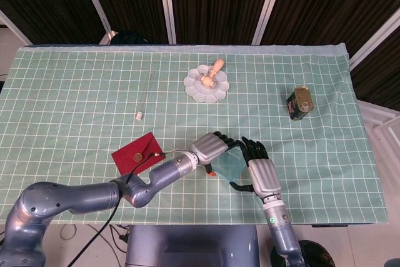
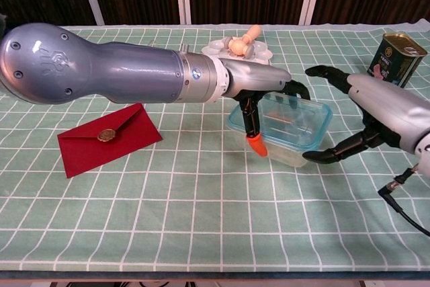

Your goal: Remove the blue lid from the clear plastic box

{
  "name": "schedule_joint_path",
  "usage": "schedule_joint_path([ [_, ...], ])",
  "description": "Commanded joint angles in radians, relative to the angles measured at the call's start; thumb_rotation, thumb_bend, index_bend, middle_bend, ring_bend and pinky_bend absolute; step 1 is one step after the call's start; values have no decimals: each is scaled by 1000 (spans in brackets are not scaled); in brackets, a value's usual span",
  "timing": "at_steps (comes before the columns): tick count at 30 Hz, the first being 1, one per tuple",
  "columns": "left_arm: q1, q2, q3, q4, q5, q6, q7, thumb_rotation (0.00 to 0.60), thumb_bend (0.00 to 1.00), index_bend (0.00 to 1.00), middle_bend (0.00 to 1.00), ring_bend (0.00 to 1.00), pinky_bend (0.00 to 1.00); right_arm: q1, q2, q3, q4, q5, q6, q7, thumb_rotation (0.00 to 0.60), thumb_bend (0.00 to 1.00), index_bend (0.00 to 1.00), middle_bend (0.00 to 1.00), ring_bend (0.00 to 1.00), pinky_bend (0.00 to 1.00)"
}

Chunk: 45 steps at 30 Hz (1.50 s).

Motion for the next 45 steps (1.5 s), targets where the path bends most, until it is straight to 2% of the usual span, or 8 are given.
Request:
schedule_joint_path([
  [1, -2, 1, 2, 1, 1, 11, -5, 600, 188, 301, 305, 305, 399, -3, 3, -2, -8, 3, 2, 2, 600, 232, 0, 0, 0, 0],
  [33, -21, 23, 54, -31, -23, 52, -26, 600, 189, 299, 304, 304, 399, -3, -5, -1, 2, 2, 14, 41, 600, 232, 0, 0, 0, 0],
  [45, -39, 40, 58, -54, -58, 28, -47, 600, 189, 295, 304, 302, 399, -16, -26, -6, 45, -46, 44, 136, 600, 233, 0, 0, 0, 0],
])
